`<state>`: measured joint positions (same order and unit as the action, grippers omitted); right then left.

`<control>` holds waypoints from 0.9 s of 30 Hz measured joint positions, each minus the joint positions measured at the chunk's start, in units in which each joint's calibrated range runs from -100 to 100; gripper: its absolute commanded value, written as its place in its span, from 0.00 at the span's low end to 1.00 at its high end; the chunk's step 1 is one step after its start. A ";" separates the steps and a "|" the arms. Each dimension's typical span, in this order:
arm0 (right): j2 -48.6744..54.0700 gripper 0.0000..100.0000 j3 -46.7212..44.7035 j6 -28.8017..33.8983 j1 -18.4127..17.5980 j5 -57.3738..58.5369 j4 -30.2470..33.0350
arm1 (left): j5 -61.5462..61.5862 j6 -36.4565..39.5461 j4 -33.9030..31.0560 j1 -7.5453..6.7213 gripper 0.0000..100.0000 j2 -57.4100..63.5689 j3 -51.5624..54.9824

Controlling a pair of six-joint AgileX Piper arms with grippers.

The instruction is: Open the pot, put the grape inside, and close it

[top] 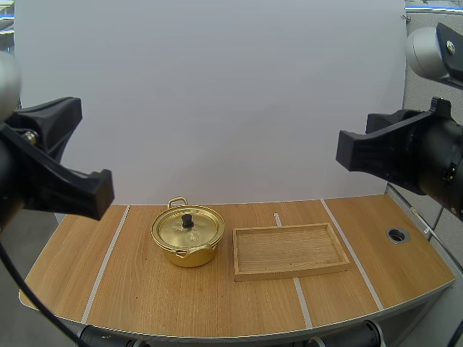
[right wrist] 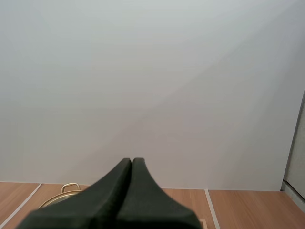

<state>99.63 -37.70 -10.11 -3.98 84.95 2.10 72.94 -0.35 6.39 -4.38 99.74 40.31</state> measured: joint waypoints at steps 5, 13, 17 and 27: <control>0.09 0.00 -6.29 0.00 0.26 -7.38 0.00 | -7.61 0.00 -0.23 0.00 0.00 0.00 5.34; 0.09 0.00 -17.20 0.00 0.26 -18.94 1.52 | -38.08 0.09 -0.65 0.00 0.00 0.00 19.20; -0.02 0.00 -26.80 0.00 0.26 -32.19 4.74 | -50.65 0.09 -1.50 0.97 0.00 0.00 30.54; -0.02 0.00 -39.33 0.00 0.26 -46.99 6.01 | -56.86 0.09 -1.73 1.81 0.00 0.00 44.01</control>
<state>99.61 -77.03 -10.11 -3.72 37.96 8.11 16.08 -0.26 4.66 -2.57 99.74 84.32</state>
